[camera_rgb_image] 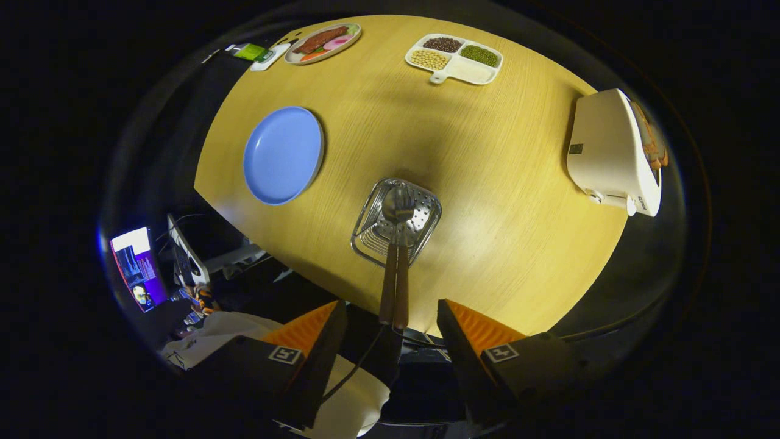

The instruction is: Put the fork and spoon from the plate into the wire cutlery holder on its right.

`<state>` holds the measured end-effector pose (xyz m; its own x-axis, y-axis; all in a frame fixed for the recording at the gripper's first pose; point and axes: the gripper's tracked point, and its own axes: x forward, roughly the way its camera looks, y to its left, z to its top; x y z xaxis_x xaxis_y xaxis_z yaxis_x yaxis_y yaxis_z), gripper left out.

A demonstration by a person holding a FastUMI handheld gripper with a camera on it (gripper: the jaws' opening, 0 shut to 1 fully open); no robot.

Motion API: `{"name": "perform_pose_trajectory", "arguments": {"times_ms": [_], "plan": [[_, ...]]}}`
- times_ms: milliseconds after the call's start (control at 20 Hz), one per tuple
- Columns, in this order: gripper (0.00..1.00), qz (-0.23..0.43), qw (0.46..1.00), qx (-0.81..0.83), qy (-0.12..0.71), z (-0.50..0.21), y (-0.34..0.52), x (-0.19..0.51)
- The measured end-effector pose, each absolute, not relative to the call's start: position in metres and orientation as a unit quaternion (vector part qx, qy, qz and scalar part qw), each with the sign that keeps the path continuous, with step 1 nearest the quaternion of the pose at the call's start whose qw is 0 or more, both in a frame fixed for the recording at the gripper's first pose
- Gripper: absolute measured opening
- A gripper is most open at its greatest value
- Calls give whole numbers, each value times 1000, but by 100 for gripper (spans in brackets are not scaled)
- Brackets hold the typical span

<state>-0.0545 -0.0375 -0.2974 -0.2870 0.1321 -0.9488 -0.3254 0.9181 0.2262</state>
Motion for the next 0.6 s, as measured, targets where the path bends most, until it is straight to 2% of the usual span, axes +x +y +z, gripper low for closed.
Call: {"name": "perform_pose_trajectory", "arguments": {"times_ms": [100,300,600], "plan": [[100,186,624,-37,758,-290,-33,-47],[100,165,719,6,675,-266,-24,-15],[99,137,859,83,486,-189,0,26]]}}
